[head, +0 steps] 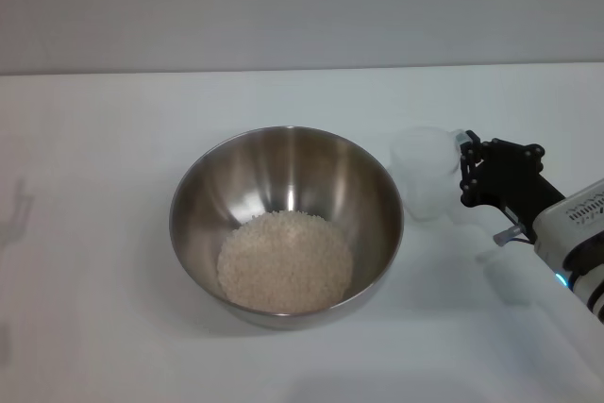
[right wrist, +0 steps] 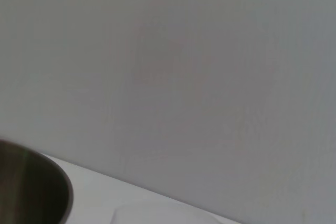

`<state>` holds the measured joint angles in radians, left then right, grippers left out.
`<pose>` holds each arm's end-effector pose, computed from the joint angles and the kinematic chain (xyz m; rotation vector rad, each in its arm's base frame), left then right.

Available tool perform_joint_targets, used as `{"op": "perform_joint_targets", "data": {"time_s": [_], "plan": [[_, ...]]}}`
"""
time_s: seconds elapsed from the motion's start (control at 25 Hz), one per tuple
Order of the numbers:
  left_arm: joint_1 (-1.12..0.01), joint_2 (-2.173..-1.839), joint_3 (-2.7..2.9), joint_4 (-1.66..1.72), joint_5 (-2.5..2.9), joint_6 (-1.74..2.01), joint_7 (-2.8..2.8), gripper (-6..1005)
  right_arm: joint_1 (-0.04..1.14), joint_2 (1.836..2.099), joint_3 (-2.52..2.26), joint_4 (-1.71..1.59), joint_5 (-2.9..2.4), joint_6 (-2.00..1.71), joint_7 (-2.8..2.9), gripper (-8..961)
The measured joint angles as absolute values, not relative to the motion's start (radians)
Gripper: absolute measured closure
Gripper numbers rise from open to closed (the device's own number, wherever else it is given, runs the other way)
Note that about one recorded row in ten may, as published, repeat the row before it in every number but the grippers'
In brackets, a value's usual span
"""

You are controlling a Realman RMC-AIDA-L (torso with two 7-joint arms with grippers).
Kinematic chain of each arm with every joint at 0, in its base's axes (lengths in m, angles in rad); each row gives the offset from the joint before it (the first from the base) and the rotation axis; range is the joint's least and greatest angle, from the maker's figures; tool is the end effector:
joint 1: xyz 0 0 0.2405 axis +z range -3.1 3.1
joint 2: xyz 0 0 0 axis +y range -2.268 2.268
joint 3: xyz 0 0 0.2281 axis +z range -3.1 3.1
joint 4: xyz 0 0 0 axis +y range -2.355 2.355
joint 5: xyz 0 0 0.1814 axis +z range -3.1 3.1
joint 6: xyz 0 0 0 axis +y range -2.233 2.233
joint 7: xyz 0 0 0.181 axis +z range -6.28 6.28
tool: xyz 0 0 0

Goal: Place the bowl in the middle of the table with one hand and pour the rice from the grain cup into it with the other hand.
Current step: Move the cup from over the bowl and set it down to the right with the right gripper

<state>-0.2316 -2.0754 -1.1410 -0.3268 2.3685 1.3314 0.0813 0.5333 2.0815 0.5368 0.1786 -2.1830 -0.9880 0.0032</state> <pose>-0.3043 0.3029 0.0750 -1.2642 -0.3895 -0.6360 0.2559 0.3549 -0.0449 -1.9170 0.3892 0.4994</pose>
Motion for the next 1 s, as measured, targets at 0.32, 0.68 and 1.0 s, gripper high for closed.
{"op": "perform_joint_targets", "data": {"time_s": [0.32, 0.68, 1.0], "plan": [[-0.232, -2.076, -1.138, -0.327, 2.368, 1.333, 0.081, 165, 0.546, 2.082, 0.535, 0.177, -2.223, -0.973, 0.002, 923], [-0.231, -2.077, -1.132, -0.332, 2.368, 1.335, 0.081, 165, 0.551, 2.085, 0.543, 0.184, -2.217, -0.933, 0.007, 918], [-0.229, -2.075, -1.13, -0.333, 2.368, 1.336, 0.081, 165, 0.545, 2.086, 0.539, 0.191, -2.215, -0.934, 0.009, 915]]}}
